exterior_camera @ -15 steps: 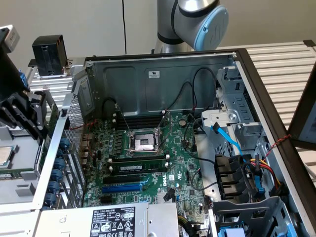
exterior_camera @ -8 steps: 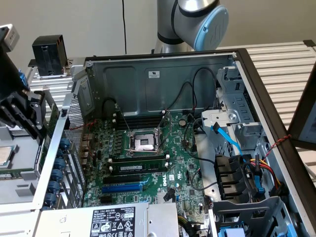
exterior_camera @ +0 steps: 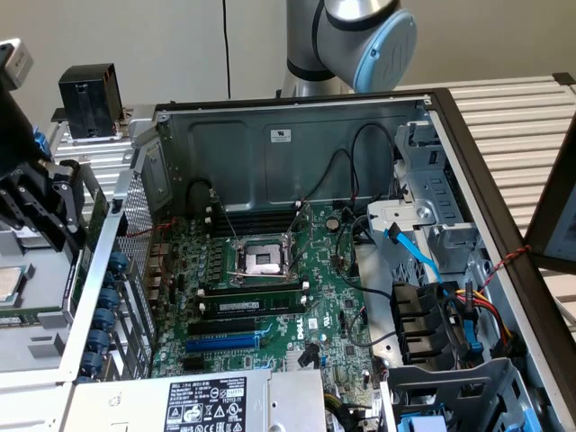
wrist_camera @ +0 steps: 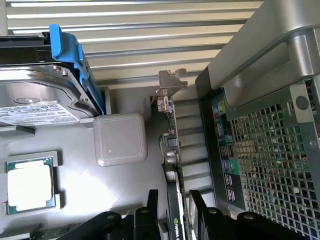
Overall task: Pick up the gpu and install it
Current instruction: 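Pick up the gpu and move the gpu toward the slot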
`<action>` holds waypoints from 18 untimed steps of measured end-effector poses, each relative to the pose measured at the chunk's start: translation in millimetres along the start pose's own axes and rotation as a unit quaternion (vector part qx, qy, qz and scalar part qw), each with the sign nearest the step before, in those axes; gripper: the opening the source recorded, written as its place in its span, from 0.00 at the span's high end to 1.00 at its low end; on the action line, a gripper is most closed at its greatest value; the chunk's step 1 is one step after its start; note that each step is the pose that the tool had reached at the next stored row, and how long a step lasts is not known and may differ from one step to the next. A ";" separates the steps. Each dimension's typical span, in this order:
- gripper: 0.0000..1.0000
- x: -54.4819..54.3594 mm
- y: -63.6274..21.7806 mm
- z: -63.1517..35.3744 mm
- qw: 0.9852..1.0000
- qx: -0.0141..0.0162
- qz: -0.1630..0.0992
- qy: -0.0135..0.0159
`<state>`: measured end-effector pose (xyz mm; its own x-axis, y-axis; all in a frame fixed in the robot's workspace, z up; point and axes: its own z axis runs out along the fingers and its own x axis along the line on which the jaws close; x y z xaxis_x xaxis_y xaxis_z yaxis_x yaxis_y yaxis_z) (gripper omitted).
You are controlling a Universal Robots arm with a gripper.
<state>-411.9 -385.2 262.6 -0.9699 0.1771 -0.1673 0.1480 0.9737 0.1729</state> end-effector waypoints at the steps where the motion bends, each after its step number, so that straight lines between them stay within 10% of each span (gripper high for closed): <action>1: 0.62 -0.1 -0.3 0.0 1.000 0.000 0.000 -0.001; 18: 0.53 -1.2 -6.6 13.4 1.000 -0.001 -0.001 -0.003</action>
<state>-409.1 -389.9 248.6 -0.9687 0.1770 -0.1741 0.1467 0.9738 0.1739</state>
